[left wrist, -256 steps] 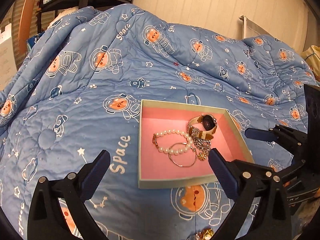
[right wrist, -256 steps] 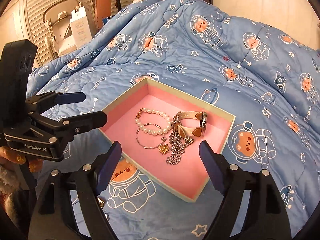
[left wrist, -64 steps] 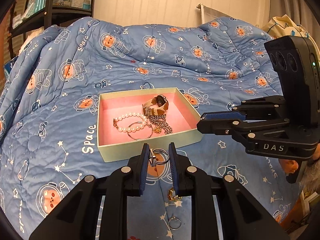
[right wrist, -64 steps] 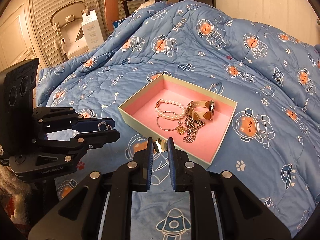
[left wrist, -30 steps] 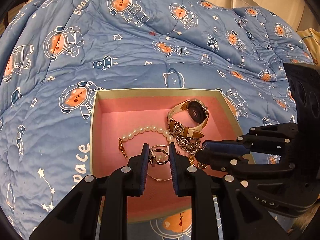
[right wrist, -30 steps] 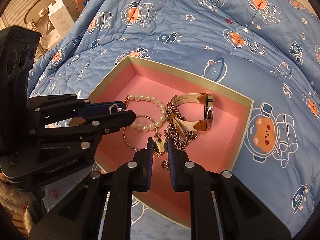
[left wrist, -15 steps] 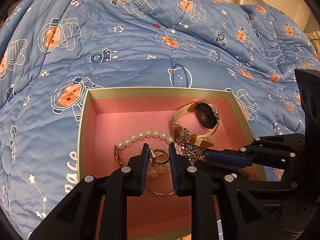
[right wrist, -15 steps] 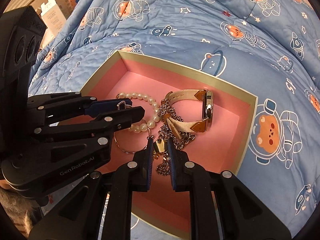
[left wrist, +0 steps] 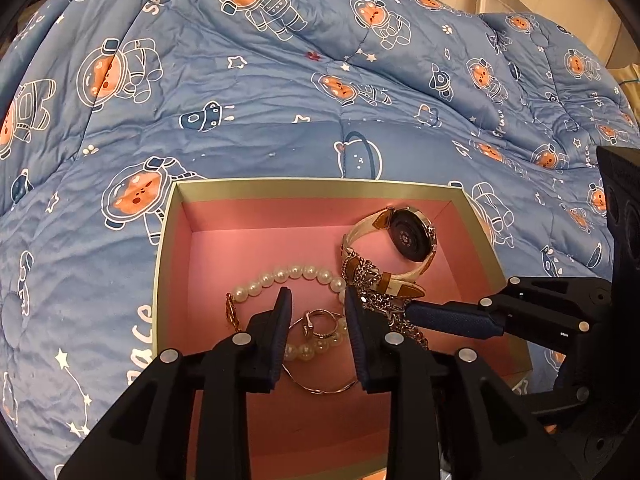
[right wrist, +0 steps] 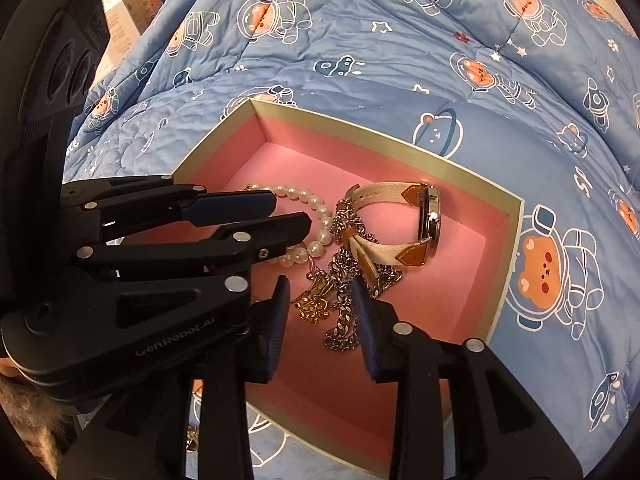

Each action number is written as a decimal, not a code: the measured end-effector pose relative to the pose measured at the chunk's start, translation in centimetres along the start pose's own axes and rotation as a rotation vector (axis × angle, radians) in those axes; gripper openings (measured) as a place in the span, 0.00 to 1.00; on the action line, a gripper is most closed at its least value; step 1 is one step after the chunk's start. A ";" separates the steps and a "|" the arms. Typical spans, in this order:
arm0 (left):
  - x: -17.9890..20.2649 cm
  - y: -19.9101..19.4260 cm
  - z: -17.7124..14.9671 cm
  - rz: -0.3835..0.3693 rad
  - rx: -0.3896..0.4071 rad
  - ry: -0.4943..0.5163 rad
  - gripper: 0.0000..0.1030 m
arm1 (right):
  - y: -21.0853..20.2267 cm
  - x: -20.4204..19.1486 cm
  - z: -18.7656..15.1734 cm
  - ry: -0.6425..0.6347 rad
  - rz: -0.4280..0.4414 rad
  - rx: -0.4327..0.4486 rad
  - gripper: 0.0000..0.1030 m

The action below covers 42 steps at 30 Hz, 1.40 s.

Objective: Organize jewelry
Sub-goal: 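Open both grippers to drop the pendant and silver ring into the box, then move both grippers back to the gold ring and silver ring on the quilt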

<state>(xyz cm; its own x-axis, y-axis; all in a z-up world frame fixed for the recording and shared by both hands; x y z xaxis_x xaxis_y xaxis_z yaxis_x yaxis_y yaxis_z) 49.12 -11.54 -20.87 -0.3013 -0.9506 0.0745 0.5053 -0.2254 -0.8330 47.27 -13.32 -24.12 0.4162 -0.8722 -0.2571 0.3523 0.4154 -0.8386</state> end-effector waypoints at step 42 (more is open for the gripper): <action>-3.9 -13.0 -13.6 0.058 0.211 -0.074 0.94 | -7.3 -5.8 -10.1 -0.089 -0.008 0.166 0.73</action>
<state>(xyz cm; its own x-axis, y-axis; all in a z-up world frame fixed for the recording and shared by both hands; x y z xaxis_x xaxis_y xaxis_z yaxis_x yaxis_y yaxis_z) 32.75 -2.03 -17.83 -0.2108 -0.9745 0.0764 0.6800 -0.2023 -0.7048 33.84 -13.88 -21.38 0.4826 -0.8523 -0.2017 0.4859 0.4521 -0.7480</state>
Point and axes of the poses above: each gripper's, at about its wrist camera, not at the fingertips, and y roughly the way its jaws point, x to its right, z to its top, the point moved 10 cm from there along y, roughly the way its jaws point, and after that the axes turned 8 degrees about z, right-handed, at the moved point
